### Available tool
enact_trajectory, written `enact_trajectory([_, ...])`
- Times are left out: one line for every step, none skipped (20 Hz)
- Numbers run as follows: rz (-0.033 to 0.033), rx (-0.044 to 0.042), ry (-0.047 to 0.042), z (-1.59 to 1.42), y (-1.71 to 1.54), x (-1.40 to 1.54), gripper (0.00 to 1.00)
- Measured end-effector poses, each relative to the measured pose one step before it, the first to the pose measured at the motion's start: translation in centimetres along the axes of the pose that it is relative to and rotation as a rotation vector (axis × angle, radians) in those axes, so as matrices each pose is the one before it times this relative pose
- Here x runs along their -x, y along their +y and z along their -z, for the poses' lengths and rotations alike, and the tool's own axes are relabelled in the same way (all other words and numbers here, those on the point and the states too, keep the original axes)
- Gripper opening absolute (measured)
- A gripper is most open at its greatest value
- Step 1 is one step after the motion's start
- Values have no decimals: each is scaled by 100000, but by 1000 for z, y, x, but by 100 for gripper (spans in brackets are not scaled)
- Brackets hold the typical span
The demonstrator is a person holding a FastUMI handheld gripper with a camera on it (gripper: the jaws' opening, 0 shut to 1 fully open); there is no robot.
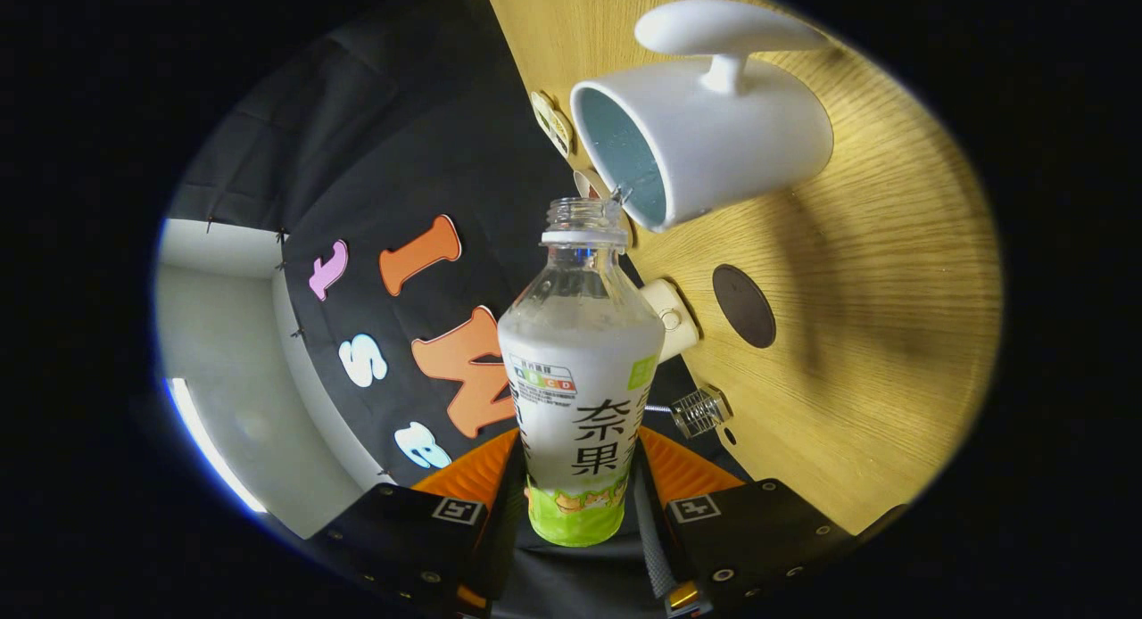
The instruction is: Take the bottle from table, then pour the juice into the cup, finally place the bottle on the coaster
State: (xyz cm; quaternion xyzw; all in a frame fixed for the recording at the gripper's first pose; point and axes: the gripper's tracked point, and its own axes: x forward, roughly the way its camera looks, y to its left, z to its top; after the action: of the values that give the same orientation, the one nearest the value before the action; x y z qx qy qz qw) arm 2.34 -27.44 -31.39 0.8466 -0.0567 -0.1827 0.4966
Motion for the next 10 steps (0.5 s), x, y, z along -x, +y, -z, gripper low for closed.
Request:
enact_trajectory([-32, -729, -332, -118, -33, -2, 61])
enact_trajectory([-137, -717, -208, -86, 53, 52, 61])
enact_trajectory([-228, -808, -3, -30, -2, -19, 61])
enact_trajectory([-351, -721, -271, -130, 198, 73, 61])
enact_trajectory([-303, -594, 16, -134, -15, 14, 61])
enact_trajectory([-170, -639, -283, 85, 141, -92, 61])
enact_trajectory([-37, -715, 45, -93, 61, -87, 61])
enact_trajectory([-142, -601, 1, 28, 109, 11, 61])
enact_trajectory([-79, -546, 111, -30, 104, -77, 61])
enact_trajectory([-27, -370, -126, -194, 77, -378, 61])
